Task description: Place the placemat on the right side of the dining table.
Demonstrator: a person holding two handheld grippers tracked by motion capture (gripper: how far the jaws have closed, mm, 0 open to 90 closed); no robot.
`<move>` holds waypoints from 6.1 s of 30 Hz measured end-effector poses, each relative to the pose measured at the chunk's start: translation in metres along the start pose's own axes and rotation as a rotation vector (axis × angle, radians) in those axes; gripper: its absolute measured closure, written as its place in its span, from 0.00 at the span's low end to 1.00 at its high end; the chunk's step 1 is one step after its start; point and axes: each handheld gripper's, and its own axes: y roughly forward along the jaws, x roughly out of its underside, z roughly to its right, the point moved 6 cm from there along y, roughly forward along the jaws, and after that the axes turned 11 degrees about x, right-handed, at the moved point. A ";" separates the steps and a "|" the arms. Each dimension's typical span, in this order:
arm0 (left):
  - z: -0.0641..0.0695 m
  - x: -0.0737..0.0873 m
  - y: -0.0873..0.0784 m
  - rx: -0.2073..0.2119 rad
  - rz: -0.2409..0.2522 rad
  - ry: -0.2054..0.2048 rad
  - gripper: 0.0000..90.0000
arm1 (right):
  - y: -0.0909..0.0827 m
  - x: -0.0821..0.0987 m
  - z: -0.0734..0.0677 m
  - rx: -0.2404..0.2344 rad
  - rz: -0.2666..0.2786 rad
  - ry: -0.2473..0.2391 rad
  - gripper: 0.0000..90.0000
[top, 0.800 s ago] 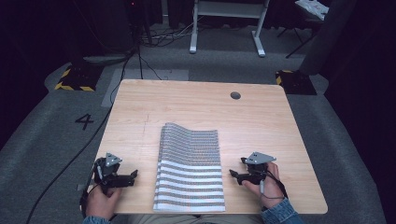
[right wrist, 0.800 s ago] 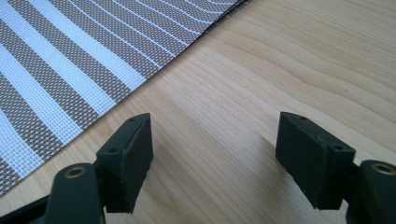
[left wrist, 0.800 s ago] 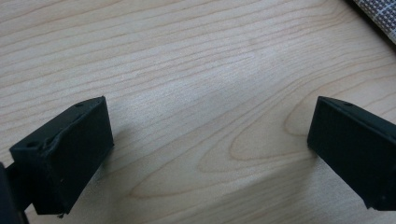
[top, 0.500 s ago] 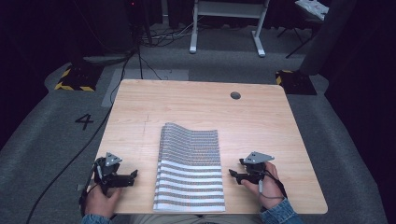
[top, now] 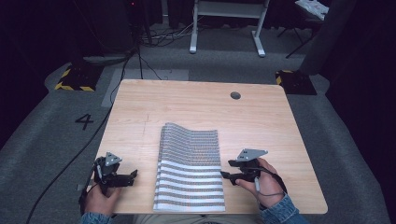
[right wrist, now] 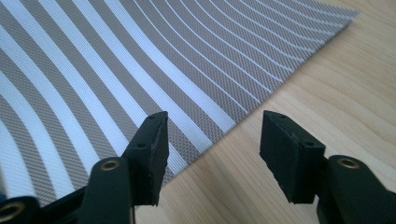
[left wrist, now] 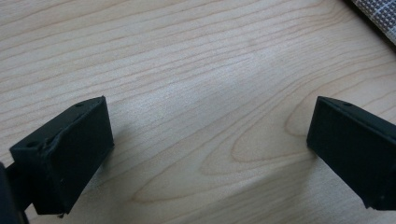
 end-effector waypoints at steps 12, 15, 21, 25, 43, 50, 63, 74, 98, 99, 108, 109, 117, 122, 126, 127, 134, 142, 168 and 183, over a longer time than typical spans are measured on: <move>0.000 0.000 0.000 -0.003 0.000 0.003 0.01 | 0.006 -0.046 -0.029 -0.075 0.002 -0.023 0.45; 0.001 0.001 -0.001 -0.001 0.001 0.001 0.01 | 0.011 -0.059 -0.038 -0.107 0.009 0.013 0.43; 0.000 0.001 -0.001 0.000 -0.001 0.003 0.01 | 0.022 -0.076 -0.057 -0.132 0.001 0.014 0.43; 0.000 0.000 0.000 0.004 -0.002 0.005 0.01 | 0.026 -0.084 -0.062 -0.136 0.006 0.010 0.43; -0.001 -0.001 0.001 0.006 -0.003 0.009 0.01 | 0.076 -0.114 -0.102 -0.150 -0.049 -0.007 0.40; -0.001 -0.001 0.001 0.007 -0.003 0.009 0.01 | 0.091 -0.124 -0.113 -0.137 -0.054 -0.005 0.38; -0.001 -0.001 0.001 0.007 -0.003 0.009 0.01 | 0.121 -0.118 -0.127 -0.104 -0.117 -0.008 0.28; -0.001 -0.001 0.001 0.007 -0.002 0.009 0.01 | 0.120 -0.110 -0.129 -0.170 -0.171 -0.025 0.52; -0.001 -0.001 0.001 0.008 0.003 0.010 0.01 | 0.037 -0.135 -0.082 -0.163 -0.059 -0.076 0.98; -0.001 -0.001 0.001 0.008 0.003 0.011 0.01 | 0.031 -0.136 -0.079 -0.160 -0.050 -0.055 0.98; -0.002 -0.001 0.001 0.003 0.005 0.003 0.02 | -0.008 -0.136 -0.057 -0.135 0.027 -0.005 0.99; -0.002 -0.002 0.001 -0.002 0.010 -0.005 0.02 | -0.015 -0.136 -0.050 -0.128 0.042 0.000 0.99; -0.003 -0.003 0.001 -0.010 0.008 -0.010 0.02 | -0.044 -0.134 -0.024 -0.093 0.088 0.038 0.99; -0.003 -0.002 0.001 -0.010 0.007 -0.010 0.02 | -0.061 -0.134 -0.007 -0.064 0.121 0.056 0.99; -0.003 -0.002 0.001 -0.007 0.008 -0.011 0.02 | -0.073 -0.134 0.004 -0.043 0.136 0.059 0.99; -0.003 -0.002 0.001 -0.008 0.008 -0.010 0.02 | -0.076 -0.133 0.007 -0.038 0.136 0.059 0.99; -0.003 -0.002 0.001 -0.009 0.010 -0.013 0.02 | -0.098 -0.131 0.031 0.015 0.153 0.067 0.99; -0.003 -0.002 0.001 -0.011 0.009 -0.013 0.02 | -0.123 -0.124 0.066 0.084 0.176 0.109 0.99; -0.003 -0.002 0.001 -0.012 0.007 -0.013 0.01 | -0.187 -0.070 0.172 0.316 0.174 0.270 0.99; -0.003 -0.002 0.001 -0.012 0.007 -0.012 0.01 | -0.223 -0.032 0.211 0.408 0.158 0.327 0.99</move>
